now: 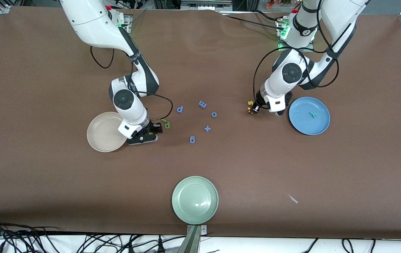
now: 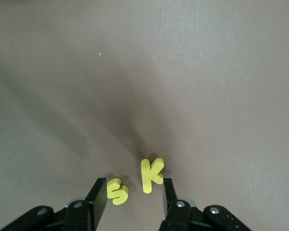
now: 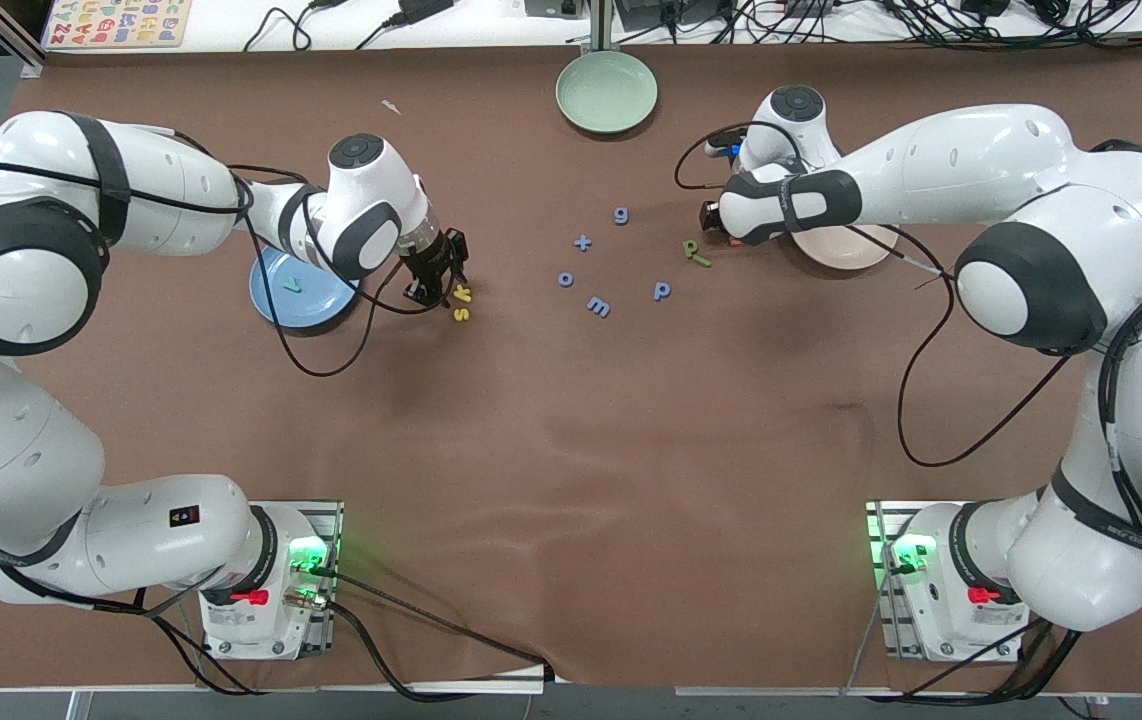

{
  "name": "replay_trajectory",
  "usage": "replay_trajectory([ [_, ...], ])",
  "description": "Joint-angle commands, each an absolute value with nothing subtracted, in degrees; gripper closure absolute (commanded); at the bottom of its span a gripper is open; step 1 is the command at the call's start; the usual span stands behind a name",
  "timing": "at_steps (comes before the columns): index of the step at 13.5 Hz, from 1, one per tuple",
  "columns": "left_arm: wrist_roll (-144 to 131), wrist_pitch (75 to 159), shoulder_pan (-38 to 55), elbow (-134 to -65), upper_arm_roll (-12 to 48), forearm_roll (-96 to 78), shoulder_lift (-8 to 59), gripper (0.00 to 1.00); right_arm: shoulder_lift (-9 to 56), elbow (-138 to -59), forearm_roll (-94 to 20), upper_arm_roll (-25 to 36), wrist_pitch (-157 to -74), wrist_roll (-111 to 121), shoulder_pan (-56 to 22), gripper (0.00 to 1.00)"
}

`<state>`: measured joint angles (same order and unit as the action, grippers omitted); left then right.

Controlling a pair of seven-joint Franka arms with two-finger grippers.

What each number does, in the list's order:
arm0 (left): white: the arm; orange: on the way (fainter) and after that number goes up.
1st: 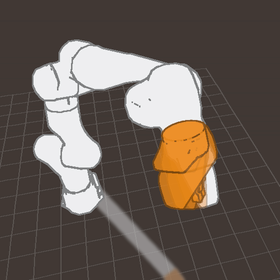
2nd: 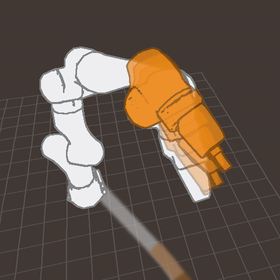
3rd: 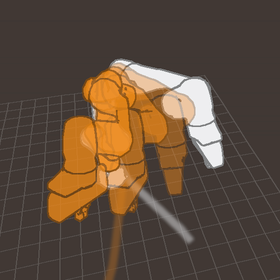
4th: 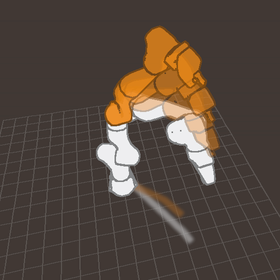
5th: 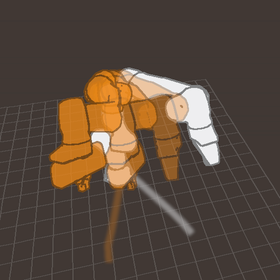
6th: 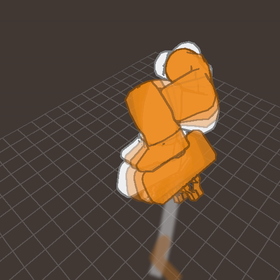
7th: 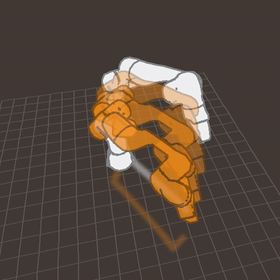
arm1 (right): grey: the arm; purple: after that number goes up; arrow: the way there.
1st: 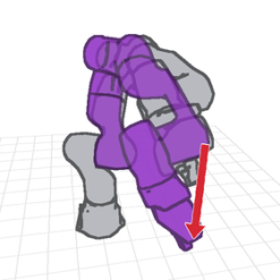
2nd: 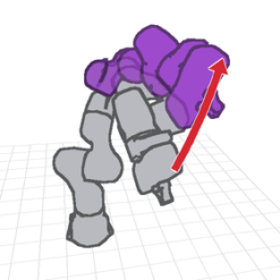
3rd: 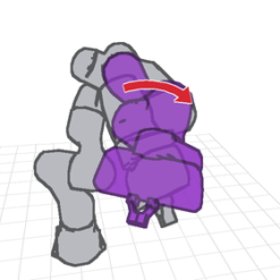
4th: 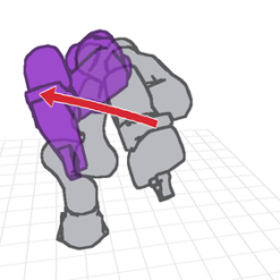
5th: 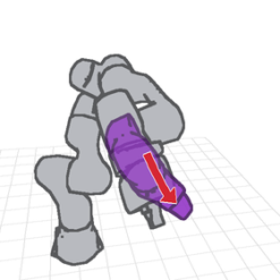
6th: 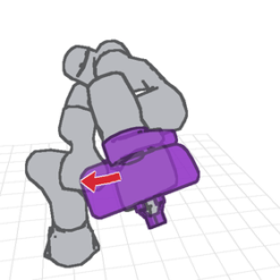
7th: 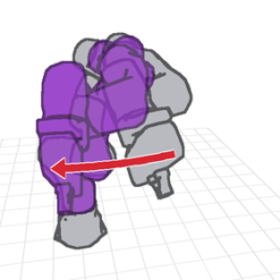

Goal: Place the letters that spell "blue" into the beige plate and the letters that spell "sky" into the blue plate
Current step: 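Put the u in the white plate while the left gripper grasps the k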

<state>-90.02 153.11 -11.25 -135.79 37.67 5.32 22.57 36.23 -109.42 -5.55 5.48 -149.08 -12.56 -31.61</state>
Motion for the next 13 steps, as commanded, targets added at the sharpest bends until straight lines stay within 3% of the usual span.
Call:
replay_trajectory([
  [1,-91.8,153.2,-10.1,-132.4,36.9,6.9,25.9,0.45,36.2,-104.6,-5.2,5.5,-141.3,-10.8,-30.7,0.67],
  [6,-94.0,153.2,-2.3,-130.6,29.4,7.8,27.4,0.47,34.4,-100.5,-5.2,9.6,-131.9,-4.7,-30.7,0.67],
  [9,-94.0,153.2,-1.4,-130.5,28.0,8.2,27.4,0.50,32.3,-101.5,-5.2,13.0,-126.3,1.5,-30.7,0.67],
  [11,-94.0,153.2,-1.4,-130.5,28.2,8.2,27.3,0.52,30.8,-105.4,-5.2,14.8,-127.4,3.6,-30.7,0.66],
  [13,-94.2,153.2,-1.4,-130.5,28.2,8.2,27.3,0.56,29.1,-111.8,-5.2,14.9,-133.8,3.8,-30.7,0.64],
])
